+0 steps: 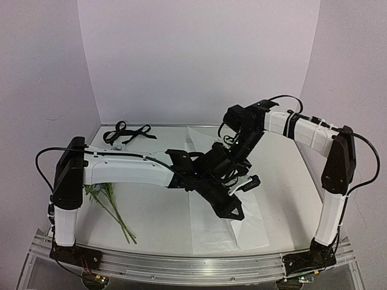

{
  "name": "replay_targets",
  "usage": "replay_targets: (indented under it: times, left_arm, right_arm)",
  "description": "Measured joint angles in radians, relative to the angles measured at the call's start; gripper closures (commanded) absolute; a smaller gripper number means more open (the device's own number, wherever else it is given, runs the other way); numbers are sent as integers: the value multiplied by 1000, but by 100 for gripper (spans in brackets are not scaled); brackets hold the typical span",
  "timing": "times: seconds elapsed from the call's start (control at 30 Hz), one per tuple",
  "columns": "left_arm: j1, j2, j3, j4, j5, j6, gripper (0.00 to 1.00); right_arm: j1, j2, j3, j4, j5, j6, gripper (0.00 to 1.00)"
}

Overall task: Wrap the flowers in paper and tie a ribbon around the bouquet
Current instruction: Pass from the left arm to the right

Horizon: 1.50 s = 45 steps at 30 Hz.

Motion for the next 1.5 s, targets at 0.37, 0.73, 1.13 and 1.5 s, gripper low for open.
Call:
replay_targets:
  times: [0.37, 0.73, 1.13, 1.5]
  left_arm:
    - [-2, -70, -137, 51, -59, -28, 100]
    - [-2, -182, -227, 142, -106, -48, 100]
    - [-2, -183, -138, 95, -84, 32, 100]
    - [-2, -183, -134, 59, -96, 70, 100]
  right_arm:
    - [2, 20, 58, -52, 44, 16, 100]
    - [2, 20, 156, -62, 14, 75, 24]
    - [2, 137, 269, -61, -129, 74, 8]
    - [32, 174, 251, -80, -182, 31, 3]
